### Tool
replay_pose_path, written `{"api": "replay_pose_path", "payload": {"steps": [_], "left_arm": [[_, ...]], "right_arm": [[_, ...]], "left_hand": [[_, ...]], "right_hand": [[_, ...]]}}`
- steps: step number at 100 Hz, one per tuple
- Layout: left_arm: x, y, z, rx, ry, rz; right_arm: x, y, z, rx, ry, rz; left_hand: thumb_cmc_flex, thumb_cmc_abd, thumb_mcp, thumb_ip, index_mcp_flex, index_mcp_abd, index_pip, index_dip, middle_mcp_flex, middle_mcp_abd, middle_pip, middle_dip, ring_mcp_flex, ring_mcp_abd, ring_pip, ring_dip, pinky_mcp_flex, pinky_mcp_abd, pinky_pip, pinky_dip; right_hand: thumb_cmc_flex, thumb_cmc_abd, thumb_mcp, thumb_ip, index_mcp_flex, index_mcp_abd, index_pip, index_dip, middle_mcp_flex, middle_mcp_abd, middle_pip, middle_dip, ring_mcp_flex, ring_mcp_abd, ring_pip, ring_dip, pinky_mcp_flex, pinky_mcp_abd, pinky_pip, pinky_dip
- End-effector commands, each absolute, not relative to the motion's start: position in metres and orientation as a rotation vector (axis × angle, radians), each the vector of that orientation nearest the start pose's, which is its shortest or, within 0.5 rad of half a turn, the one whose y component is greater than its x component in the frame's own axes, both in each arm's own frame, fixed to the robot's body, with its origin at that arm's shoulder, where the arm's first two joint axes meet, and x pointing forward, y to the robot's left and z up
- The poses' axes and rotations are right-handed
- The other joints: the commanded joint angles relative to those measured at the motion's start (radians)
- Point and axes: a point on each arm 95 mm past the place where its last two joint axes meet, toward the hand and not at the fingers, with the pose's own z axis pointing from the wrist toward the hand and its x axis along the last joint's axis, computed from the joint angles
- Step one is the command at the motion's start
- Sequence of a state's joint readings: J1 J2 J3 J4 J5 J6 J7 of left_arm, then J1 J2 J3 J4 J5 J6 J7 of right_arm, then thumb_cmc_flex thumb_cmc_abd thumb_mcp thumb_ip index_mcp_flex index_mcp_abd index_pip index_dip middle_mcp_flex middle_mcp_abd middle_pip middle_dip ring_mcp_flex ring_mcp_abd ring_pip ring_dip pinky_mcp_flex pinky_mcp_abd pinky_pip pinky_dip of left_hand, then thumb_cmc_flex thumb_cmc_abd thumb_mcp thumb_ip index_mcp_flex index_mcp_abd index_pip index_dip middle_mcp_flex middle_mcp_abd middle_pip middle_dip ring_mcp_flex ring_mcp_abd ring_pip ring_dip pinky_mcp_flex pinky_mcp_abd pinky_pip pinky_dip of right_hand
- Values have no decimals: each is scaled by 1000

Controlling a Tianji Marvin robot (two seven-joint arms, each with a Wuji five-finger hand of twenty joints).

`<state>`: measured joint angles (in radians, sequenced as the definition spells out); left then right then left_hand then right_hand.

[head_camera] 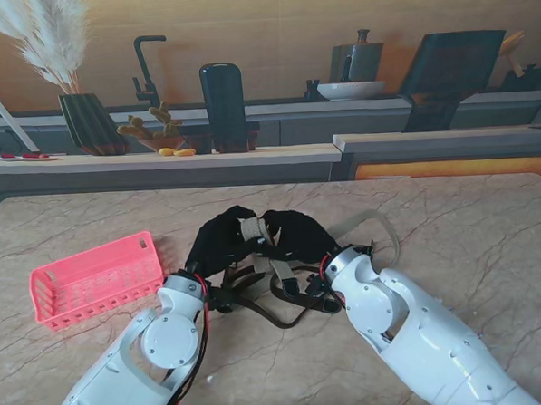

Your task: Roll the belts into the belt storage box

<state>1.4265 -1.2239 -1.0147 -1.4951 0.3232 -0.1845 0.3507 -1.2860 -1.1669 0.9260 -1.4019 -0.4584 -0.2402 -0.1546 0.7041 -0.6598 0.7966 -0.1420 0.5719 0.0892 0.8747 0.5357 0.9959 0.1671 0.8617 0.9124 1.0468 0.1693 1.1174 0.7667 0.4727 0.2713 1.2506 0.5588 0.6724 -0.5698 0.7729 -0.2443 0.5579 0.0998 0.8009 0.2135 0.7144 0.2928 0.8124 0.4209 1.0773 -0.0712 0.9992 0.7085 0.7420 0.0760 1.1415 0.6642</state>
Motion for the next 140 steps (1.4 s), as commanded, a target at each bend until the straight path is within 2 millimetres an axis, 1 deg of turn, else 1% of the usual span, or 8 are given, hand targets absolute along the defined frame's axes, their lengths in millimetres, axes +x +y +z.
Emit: {"api": "replay_pose_path", "payload": {"steps": [1,14,23,36,85,122,130,140], "left_arm": [[416,-89,-298,-1597,828,-2280],[417,-89,-297,-1586,807,-2296],[417,-87,-296,-1562,807,-2315],[418,-82,-297,-1496,809,-2325],[419,-74,-312,-1503,920,-2266],[420,-85,-320,-1506,1036,-2237],[419,-86,-320,-1523,1048,-2247],[419,-87,-321,-1534,1059,-2274]], "right_arm": [[437,99,-306,-1618,-1565,-2475],[436,99,-305,-1682,-1511,-2375],[436,98,-302,-1750,-1453,-2334],[435,94,-297,-1906,-1295,-2294],[430,85,-273,-2422,-337,-1968],[429,85,-261,-2413,-195,-1917],[429,85,-258,-2399,-191,-1916],[428,84,-253,-2381,-198,-1934]], "left_hand": [[83,84,52,65,121,-100,135,96,11,-8,-40,-4,12,-33,-10,-6,-12,1,27,20],[71,94,-110,33,29,-88,20,71,-119,-18,-127,-60,-83,-9,-84,8,-87,9,-37,11],[-52,234,-155,96,-61,-44,-176,65,-233,-26,-199,-192,-183,12,-172,21,-157,17,-95,7],[-64,267,-222,101,-163,-69,-294,39,-333,-37,-292,-254,-290,13,-286,17,-215,9,-146,6],[-58,281,-274,101,-97,-61,-213,124,-310,-26,-319,-268,-365,43,-417,-4,-251,22,-203,27],[-10,240,-223,99,-40,-82,-217,135,-366,-22,-378,-287,-448,31,-524,-40,-270,18,-239,40],[78,147,-205,32,13,-144,-139,177,-351,-35,-373,-286,-445,18,-536,-44,-263,7,-249,42],[140,130,-188,26,103,-206,5,167,-320,-58,-366,-284,-434,1,-550,-51,-254,1,-257,42]], "right_hand": [[164,152,73,32,124,-124,204,29,72,-24,41,14,47,-4,10,17,22,-14,33,-3],[168,138,105,28,166,-138,221,43,115,-19,42,17,72,12,32,32,26,3,36,5],[165,125,118,25,190,-138,217,46,137,-15,39,23,87,24,52,44,34,16,44,15],[152,114,109,24,224,-165,203,37,185,-46,26,28,88,52,165,99,23,35,106,63],[153,130,89,26,219,-123,191,18,198,-28,68,37,94,69,258,99,6,42,206,82],[156,140,79,28,211,-125,201,15,192,-31,75,30,87,60,264,90,2,36,213,72],[156,140,79,28,211,-125,203,14,192,-30,76,29,87,62,265,89,2,36,213,71],[156,140,79,28,211,-128,204,14,192,-32,77,29,87,62,267,89,1,36,214,70]]}}
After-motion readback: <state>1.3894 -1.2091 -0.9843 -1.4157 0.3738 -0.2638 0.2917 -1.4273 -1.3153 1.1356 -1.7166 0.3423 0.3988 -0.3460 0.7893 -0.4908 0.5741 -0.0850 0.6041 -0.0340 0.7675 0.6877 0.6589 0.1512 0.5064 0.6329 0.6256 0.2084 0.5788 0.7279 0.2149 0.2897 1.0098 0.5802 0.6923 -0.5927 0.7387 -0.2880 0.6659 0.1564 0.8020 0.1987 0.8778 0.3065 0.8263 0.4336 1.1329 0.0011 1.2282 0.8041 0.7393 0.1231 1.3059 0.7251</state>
